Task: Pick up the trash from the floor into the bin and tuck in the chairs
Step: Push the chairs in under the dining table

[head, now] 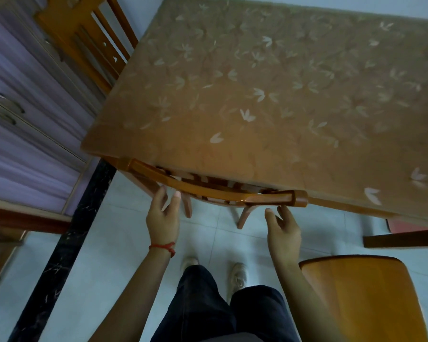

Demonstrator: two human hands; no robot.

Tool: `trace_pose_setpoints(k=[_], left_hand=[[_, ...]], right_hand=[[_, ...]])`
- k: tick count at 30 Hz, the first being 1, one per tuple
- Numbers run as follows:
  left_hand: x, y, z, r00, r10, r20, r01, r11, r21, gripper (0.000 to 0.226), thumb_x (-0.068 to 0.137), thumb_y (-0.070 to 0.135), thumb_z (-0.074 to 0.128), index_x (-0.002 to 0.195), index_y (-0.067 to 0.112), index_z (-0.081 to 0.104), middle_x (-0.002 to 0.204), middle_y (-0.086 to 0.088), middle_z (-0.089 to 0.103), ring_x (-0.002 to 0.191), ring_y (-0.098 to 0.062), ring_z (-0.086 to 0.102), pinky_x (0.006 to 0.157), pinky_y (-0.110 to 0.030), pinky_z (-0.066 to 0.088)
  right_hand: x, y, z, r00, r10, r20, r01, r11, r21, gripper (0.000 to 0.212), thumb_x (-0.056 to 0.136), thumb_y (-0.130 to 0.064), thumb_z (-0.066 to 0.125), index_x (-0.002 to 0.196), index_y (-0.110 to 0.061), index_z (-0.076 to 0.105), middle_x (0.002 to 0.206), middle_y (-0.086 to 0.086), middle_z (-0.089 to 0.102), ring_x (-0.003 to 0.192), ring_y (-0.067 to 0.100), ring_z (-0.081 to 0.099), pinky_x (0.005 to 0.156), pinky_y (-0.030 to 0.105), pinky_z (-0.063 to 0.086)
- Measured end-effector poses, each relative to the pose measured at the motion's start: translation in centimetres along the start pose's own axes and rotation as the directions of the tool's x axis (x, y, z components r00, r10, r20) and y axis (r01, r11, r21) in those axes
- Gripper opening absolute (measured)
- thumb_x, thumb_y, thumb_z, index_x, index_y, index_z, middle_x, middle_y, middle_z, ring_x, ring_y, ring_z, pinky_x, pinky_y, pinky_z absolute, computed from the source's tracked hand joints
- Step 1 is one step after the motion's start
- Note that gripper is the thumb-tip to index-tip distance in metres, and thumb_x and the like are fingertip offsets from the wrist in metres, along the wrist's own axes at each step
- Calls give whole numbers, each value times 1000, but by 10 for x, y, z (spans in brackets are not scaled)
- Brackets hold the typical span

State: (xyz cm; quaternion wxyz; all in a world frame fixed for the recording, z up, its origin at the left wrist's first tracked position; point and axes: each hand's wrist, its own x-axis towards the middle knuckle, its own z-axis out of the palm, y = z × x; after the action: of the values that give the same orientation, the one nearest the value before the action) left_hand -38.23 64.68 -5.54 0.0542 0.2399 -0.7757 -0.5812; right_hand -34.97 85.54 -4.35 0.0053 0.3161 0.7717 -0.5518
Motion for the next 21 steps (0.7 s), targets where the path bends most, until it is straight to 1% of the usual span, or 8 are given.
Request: trace_pose_setpoints(k=[2,4,6,9,11,13,16,21], left_hand=[[-16,-7,0,995,89,51,-95,988,121,45,89,26,58,130,8,49,134,-9,50,121,-21,45,96,-27,36],[-29,-12,-3,966,196,170,-238,930,280,55,87,39,55,130,5,47,133,-12,48,122,-22,43,99,-30,34],[-39,-20,-7,911,273,308,-390,810,438,66,84,49,44,130,2,46,133,-17,48,124,-28,42,101,-38,36],[-52,-31,-16,823,310,476,-560,586,586,69,85,52,37,128,-2,48,131,-22,50,122,-37,44,101,-46,33],[-61,-35,-22,778,307,548,-622,492,609,73,90,57,26,125,-2,51,128,-22,52,119,-37,48,99,-48,35],[-70,-40,-29,733,310,606,-677,417,606,76,93,57,15,121,-3,53,125,-23,54,116,-38,51,96,-50,37],[-84,-46,-43,678,300,671,-733,347,585,77,93,57,12,121,-2,54,123,-23,56,114,-39,52,96,-50,33],[-114,-55,-76,589,276,759,-807,244,538,77,93,56,10,122,-1,54,122,-20,58,113,-37,54,96,-49,31]], right_hand=[[-4,8,-9,997,-50,56,54,996,-74,53,92,-32,52,138,-10,37,139,8,45,124,22,44,96,32,35],[-7,16,-19,985,-132,113,153,965,-211,56,92,-32,52,139,-9,34,142,9,41,129,23,38,102,36,33],[-11,26,-28,963,-206,172,257,890,-375,59,91,-35,51,140,-7,31,145,9,35,133,23,30,106,36,28],[-23,41,-40,934,-274,230,356,769,-531,65,90,-41,48,141,-4,29,148,13,30,137,25,23,110,38,22],[-35,51,-47,928,-299,225,373,719,-586,66,90,-41,48,140,-3,28,148,14,29,137,27,21,112,40,20],[-50,62,-54,925,-325,196,373,682,-629,65,91,-40,49,140,-4,29,148,15,30,137,28,22,112,41,21],[-79,79,-60,930,-337,148,344,648,-679,64,91,-41,48,140,-4,29,147,16,30,136,29,24,110,42,22],[-147,105,-68,954,-290,83,257,638,-726,65,92,-45,43,143,-9,23,151,12,22,139,25,15,111,37,12]])
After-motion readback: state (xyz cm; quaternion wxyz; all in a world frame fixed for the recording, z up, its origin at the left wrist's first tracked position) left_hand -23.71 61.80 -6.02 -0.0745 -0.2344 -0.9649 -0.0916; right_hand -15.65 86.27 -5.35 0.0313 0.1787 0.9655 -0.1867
